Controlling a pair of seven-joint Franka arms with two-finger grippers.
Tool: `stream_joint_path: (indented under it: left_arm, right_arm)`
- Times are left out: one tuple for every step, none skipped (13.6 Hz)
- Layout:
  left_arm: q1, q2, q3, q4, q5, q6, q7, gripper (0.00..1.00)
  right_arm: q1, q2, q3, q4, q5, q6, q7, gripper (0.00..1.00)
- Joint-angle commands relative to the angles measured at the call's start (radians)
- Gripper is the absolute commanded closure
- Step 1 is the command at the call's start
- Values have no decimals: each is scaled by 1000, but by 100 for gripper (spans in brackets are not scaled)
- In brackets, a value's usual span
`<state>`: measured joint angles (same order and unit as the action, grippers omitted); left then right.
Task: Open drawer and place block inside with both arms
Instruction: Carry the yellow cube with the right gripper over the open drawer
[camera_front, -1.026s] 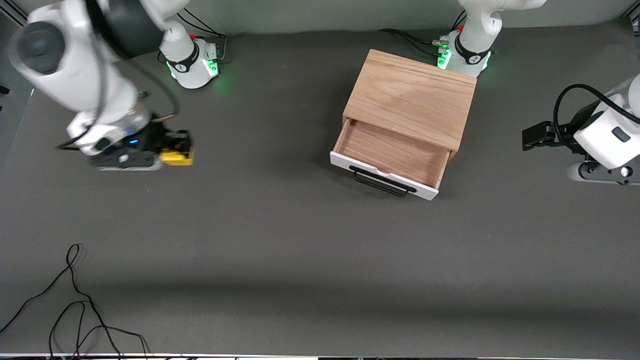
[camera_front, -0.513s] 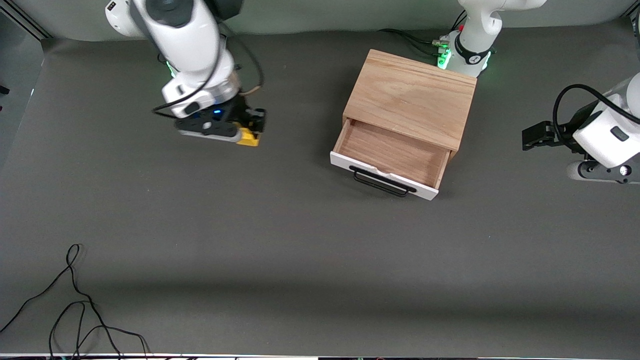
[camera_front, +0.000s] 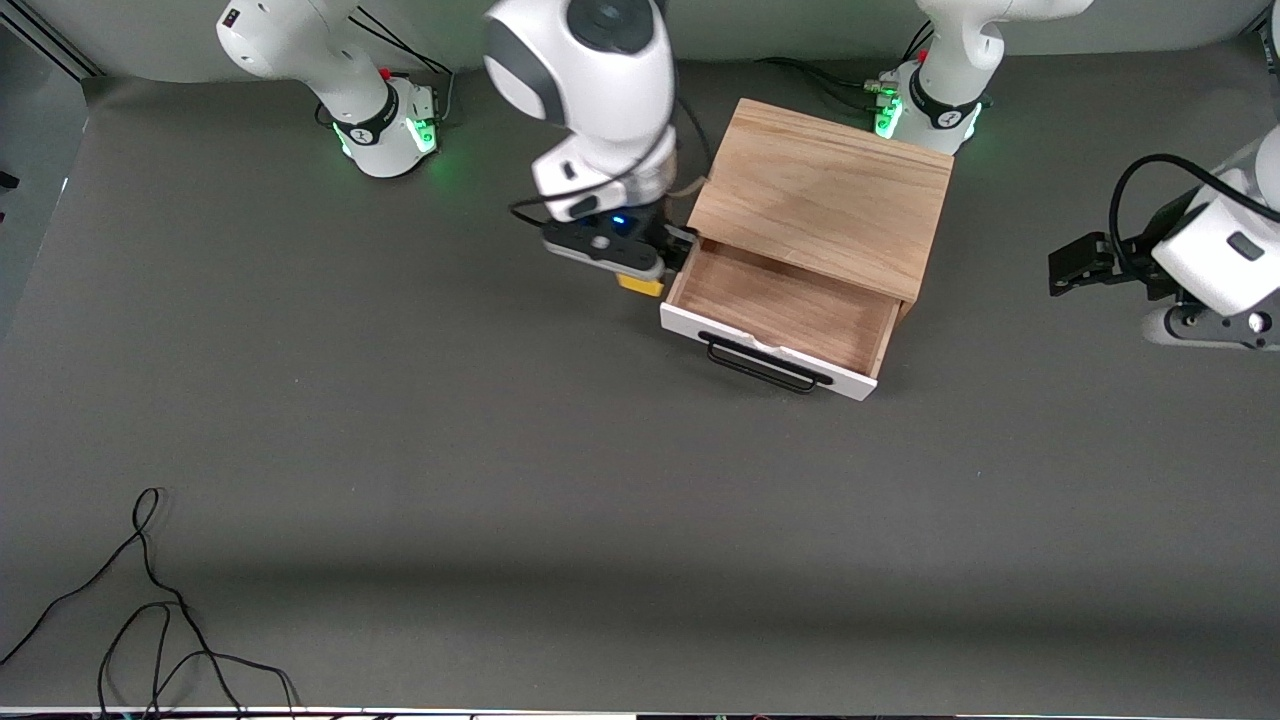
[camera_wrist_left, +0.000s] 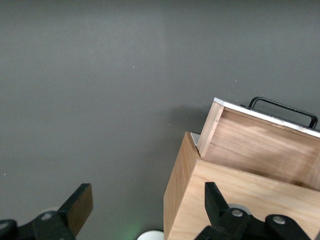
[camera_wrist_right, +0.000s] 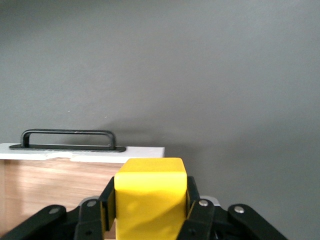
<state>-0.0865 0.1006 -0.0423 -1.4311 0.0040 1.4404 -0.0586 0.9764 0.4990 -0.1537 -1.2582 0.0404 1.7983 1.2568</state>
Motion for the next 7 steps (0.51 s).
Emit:
stream_joint_path:
  left_arm:
    - [66, -191, -57, -273, 11, 123, 22, 0]
    - [68, -188, -59, -270, 11, 136, 22, 0]
    - [68, -184, -59, -261, 11, 141, 23, 0]
    - [70, -173, -60, -246, 13, 141, 23, 0]
    - [70, -162, -60, -229, 13, 141, 22, 0]
    - [70, -135, -60, -185, 16, 124, 19, 0]
    - [71, -115, -60, -148, 16, 115, 19, 0]
  right_arm:
    - [-7, 131, 32, 173, 19, -22, 96, 70]
    - [1, 157, 36, 195, 18, -22, 110, 70]
    - [13, 180, 36, 209, 18, -19, 115, 70]
    - [24, 197, 36, 220, 18, -16, 124, 70]
    - [34, 213, 37, 223, 18, -8, 133, 70]
    - [41, 223, 37, 223, 18, 4, 138, 70]
    - [44, 236, 37, 223, 18, 16, 145, 70]
